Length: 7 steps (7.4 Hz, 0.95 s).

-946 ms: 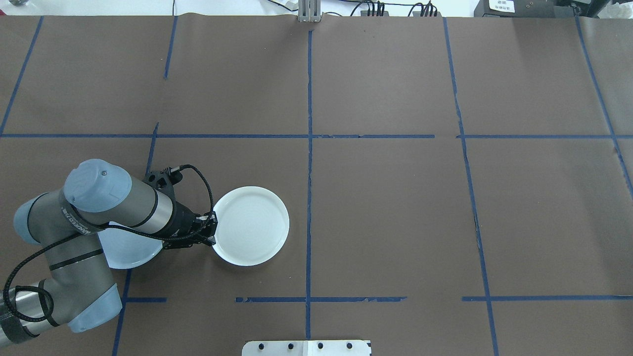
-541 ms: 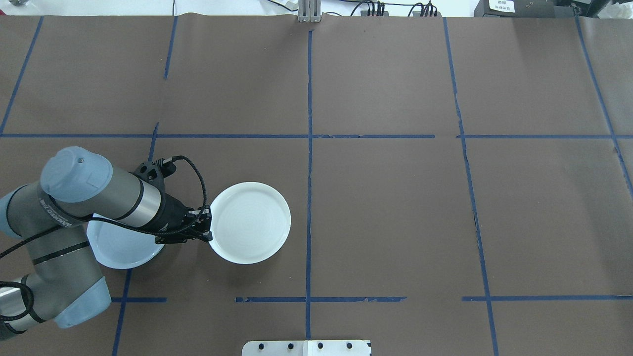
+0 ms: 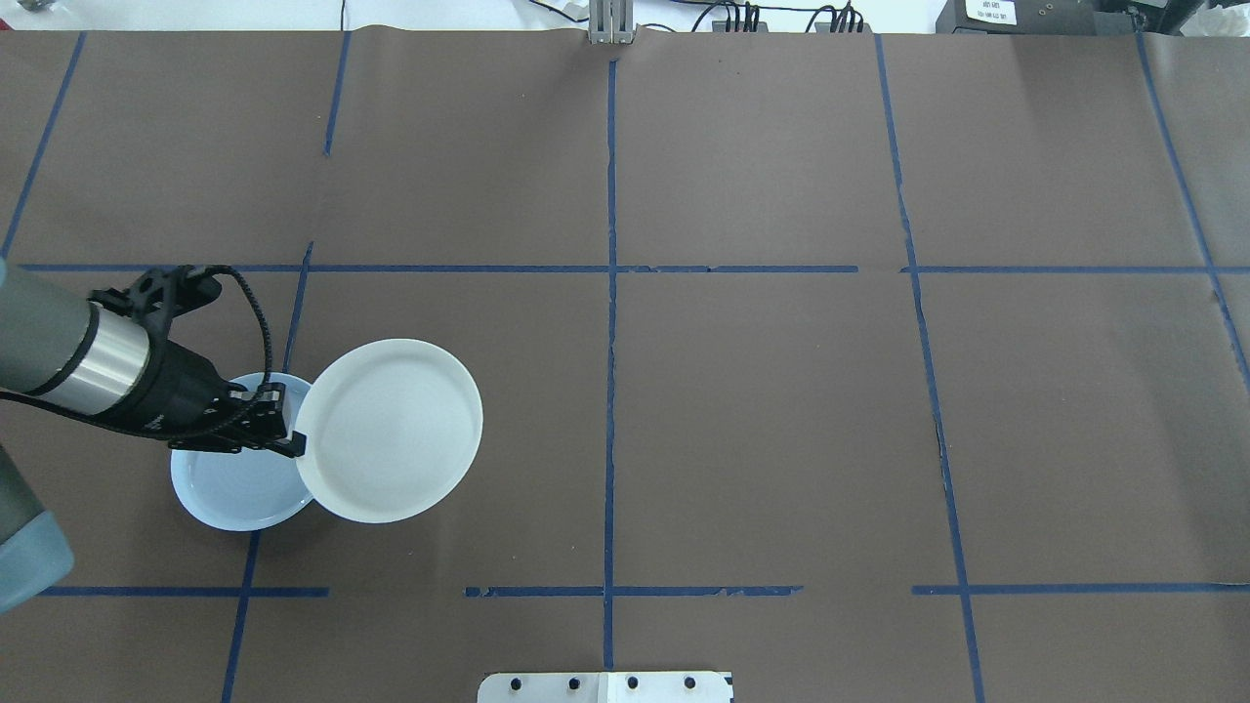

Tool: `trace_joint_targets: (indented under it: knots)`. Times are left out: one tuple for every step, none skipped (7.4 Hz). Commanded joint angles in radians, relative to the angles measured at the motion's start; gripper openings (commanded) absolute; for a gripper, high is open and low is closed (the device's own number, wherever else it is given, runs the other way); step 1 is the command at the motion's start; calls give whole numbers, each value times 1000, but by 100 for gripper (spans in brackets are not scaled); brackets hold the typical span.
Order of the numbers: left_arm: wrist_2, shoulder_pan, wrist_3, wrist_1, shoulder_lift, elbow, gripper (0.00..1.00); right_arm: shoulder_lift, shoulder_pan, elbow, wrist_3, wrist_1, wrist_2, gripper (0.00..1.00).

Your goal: Stack plate in center

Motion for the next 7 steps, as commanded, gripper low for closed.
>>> trace_joint_targets:
  knots:
    - [-69, -88, 187, -39, 131, -12, 0, 0, 0, 0, 0, 0, 0, 100]
    - [-119, -137, 267, -40, 156, -3, 0, 0, 0, 0, 0, 0, 0, 100]
    - [-136, -157, 309, -42, 156, 24, 0, 0, 0, 0, 0, 0, 0, 100]
    - [-137, -161, 344, -42, 156, 57, 0, 0, 0, 0, 0, 0, 0, 100]
    - [-138, -177, 388, -42, 154, 95, 0, 0, 1, 0, 0, 0, 0, 100]
    - [-137, -185, 422, -42, 150, 136, 0, 0, 0, 0, 0, 0, 0, 100]
    - [-137, -196, 441, -43, 142, 172, 0, 0, 0, 0, 0, 0, 0, 100]
